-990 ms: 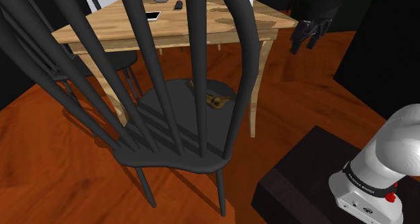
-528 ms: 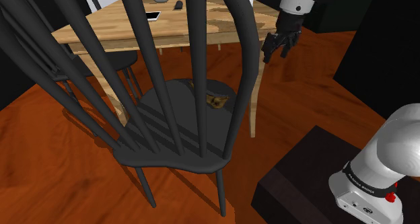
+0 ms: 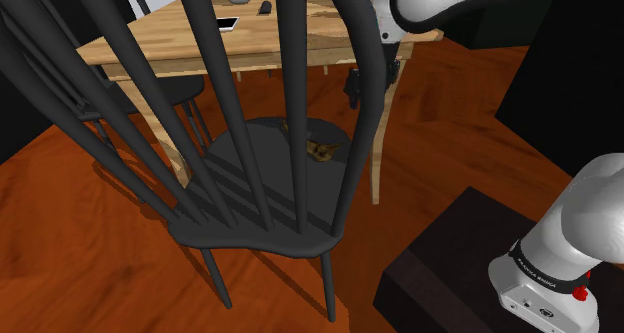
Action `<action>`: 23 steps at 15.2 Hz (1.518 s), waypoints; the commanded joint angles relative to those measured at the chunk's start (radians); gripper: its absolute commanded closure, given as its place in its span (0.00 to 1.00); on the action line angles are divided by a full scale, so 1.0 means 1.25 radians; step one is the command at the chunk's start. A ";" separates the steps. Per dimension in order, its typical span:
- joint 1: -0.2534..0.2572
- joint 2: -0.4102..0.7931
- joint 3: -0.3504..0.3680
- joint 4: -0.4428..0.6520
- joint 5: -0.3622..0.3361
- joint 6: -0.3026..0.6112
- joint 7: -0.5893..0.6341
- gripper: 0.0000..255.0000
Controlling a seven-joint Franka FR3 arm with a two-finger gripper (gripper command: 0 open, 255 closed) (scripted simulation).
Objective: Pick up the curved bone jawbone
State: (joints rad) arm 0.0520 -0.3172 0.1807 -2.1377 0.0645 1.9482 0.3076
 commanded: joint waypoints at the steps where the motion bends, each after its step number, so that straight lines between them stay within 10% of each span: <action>1: 0.005 0.058 0.020 0.035 -0.008 0.019 0.026 0.00; 13: 0.066 0.419 0.094 0.328 -0.117 0.053 0.185 0.00; 23: 0.069 0.446 0.092 0.279 -0.129 0.127 0.194 0.00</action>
State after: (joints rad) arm 0.1410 0.2383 0.2976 -1.7799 -0.0970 2.1003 0.5516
